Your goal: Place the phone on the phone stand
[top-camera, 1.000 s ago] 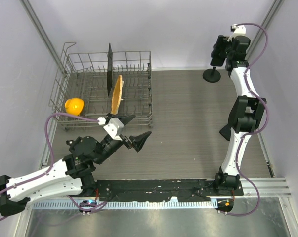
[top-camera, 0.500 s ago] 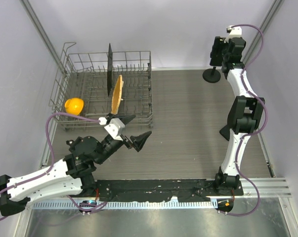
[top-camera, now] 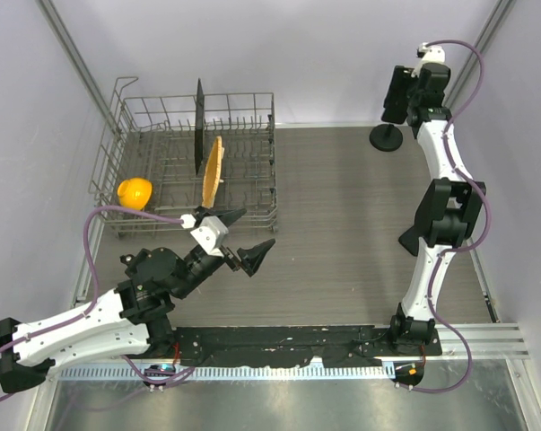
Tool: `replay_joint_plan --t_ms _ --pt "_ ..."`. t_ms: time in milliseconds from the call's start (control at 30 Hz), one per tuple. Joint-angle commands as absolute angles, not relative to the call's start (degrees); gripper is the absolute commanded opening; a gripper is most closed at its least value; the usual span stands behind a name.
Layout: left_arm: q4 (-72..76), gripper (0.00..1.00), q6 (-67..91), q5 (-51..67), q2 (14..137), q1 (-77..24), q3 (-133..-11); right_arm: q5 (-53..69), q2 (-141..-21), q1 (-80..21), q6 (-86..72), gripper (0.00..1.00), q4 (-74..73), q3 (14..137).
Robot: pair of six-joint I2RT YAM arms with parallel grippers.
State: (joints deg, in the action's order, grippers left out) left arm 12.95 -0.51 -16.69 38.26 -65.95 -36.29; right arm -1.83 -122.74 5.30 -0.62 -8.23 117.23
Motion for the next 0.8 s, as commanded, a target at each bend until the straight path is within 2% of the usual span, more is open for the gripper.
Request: replay_joint_plan --t_ms 0,100,333,500,767 --pt "14.2 0.97 -1.2 -15.1 37.6 -66.2 -37.5 -0.7 -116.8 6.1 1.6 0.85 -6.9 116.1" --pt "13.8 0.97 -1.0 -14.2 38.1 -66.2 -37.6 3.8 -119.1 7.1 0.8 0.85 -7.1 118.3" --pt "13.5 0.96 -1.1 -14.5 38.8 -66.2 -37.7 5.7 -126.0 7.0 0.8 0.85 -7.5 123.4" --pt "13.7 0.96 -1.1 -14.5 38.8 -66.2 -37.7 3.2 -130.4 5.9 3.9 0.84 -9.2 127.8" --pt "13.7 0.96 -0.6 -14.1 39.4 -66.2 -37.8 -5.2 -135.1 3.3 7.4 0.88 -10.1 129.7"
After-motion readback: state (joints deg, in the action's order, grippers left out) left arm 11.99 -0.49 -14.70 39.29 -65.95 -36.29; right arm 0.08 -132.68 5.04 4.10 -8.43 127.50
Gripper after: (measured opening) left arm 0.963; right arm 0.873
